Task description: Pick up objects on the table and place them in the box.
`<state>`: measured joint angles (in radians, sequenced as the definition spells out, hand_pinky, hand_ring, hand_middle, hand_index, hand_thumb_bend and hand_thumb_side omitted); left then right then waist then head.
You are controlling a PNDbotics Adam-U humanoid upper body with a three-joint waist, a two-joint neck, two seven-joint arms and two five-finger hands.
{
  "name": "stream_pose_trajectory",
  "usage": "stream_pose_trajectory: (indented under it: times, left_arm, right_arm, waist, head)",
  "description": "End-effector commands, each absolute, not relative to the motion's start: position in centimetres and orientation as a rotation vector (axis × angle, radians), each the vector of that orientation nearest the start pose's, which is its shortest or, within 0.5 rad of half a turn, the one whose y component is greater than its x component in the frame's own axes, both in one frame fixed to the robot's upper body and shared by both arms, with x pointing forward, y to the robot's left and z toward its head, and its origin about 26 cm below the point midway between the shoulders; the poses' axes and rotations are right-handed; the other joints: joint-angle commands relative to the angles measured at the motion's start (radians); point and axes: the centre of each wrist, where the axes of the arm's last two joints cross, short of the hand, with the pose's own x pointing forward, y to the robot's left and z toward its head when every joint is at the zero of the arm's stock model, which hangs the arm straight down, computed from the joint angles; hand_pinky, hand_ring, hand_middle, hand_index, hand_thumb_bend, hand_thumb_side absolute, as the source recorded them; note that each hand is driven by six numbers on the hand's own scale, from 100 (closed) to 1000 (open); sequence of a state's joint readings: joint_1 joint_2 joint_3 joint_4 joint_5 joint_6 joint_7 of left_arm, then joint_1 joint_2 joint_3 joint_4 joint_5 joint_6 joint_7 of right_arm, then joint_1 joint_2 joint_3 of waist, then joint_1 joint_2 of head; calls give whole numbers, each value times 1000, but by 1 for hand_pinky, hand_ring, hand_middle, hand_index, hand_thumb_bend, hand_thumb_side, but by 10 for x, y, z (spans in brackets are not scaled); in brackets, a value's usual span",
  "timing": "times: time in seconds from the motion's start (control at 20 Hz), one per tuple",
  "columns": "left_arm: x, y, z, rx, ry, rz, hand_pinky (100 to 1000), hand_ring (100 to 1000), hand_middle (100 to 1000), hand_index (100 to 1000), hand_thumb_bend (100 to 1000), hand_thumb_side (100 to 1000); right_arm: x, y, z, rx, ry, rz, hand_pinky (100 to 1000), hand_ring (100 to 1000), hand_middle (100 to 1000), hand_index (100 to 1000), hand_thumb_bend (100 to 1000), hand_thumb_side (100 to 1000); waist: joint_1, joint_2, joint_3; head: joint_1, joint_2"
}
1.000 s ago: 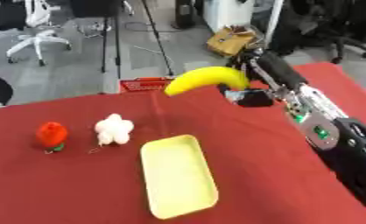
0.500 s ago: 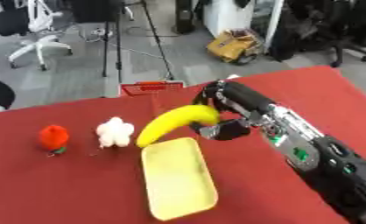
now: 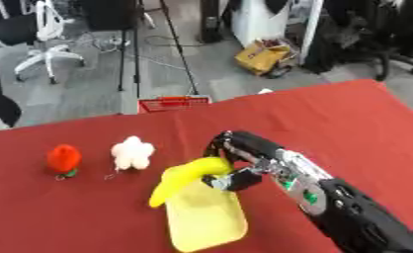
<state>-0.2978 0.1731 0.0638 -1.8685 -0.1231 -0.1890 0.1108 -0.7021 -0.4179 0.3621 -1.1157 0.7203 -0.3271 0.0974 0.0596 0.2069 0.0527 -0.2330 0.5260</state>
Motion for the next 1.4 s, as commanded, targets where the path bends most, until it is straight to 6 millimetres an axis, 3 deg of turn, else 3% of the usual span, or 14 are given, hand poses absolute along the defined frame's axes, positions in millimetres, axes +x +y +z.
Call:
stream_pose_trajectory:
  times: [0.05,0.2,0.3,0.45,0.5,0.55,0.8,1.0,1.4]
  left_arm:
    - [318,257,167,272,-2377,-150,689,658,731,825,521,927]
    - [318,257,167,272,-2376,-149,689,657,731,825,520,928]
    - [318,257,167,271,-2377,-149,688,657,731,825,520,928]
    - [318,257,167,272,-2377,-150,688,657,731,825,520,927]
    - [318,257,167,273,-2378,-149,688,656,731,825,521,927]
    - [318,257,167,275,-2377,-149,688,655,731,825,521,927]
    - [318,258,167,280,-2377,-145,688,654,730,825,521,927]
    - [318,258,167,282,-2376,-146,688,654,730,825,521,927]
    - [317,260,165,291,-2370,-140,687,662,732,824,522,928]
  right_arm:
    - [439,-251,101,-657,-1717,1538,389,400,532,698,373,433]
    - [440,-258,94,-634,-1666,1587,446,446,572,744,369,458]
    - [440,-259,93,-607,-1611,1678,573,566,692,838,381,543]
    - [440,-260,96,-560,-1539,1777,592,584,709,850,386,561]
    - [440,-260,97,-545,-1523,1794,712,707,801,907,446,655]
    - [440,-262,98,-522,-1510,1807,763,749,832,921,478,702]
    - [439,-265,113,-452,-1553,1778,845,799,891,949,540,786]
    - [436,-265,134,-428,-1664,1708,851,794,895,956,523,819]
    - [406,-256,218,-616,-2183,1297,874,801,901,949,506,829]
  waist:
    - [9,-33,2]
    - [10,-32,0]
    - [10,-32,-3]
    - [9,-33,-5]
    - [9,-33,-5]
    - [9,-34,-5]
    - [6,-34,-6]
    - [2,-34,-10]
    - [-6,-34,-26]
  head:
    - [-1,-11]
    - [-3,-10]
    - [-4,-10]
    - [-5,-10]
    - [-6,-11]
    - [-7,-12]
    - [-5,-12]
    - [-1,-10]
    - [21,3]
